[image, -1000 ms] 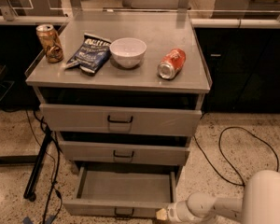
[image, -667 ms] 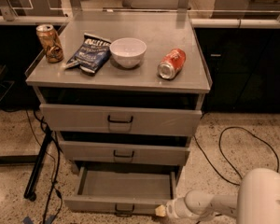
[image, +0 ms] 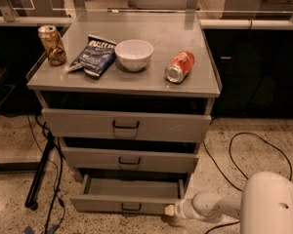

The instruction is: Close bottom drawer

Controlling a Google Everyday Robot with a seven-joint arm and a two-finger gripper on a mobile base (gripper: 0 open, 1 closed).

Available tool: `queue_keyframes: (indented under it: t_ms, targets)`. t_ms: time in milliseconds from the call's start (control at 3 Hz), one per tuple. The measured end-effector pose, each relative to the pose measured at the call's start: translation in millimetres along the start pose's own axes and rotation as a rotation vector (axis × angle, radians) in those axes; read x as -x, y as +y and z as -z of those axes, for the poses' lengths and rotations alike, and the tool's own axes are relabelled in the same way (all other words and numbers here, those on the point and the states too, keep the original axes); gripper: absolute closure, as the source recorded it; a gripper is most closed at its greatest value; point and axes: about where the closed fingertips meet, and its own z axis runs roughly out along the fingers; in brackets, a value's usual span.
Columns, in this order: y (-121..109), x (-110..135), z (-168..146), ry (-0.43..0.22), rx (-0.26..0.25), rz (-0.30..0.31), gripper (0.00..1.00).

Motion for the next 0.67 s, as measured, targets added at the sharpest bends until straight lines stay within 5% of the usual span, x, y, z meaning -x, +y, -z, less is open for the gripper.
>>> queue_keyframes:
  t_ms: [667]
  targets:
    - [-3.0,4.0,-0.7,-0.018,-0.009,-0.025,1.0]
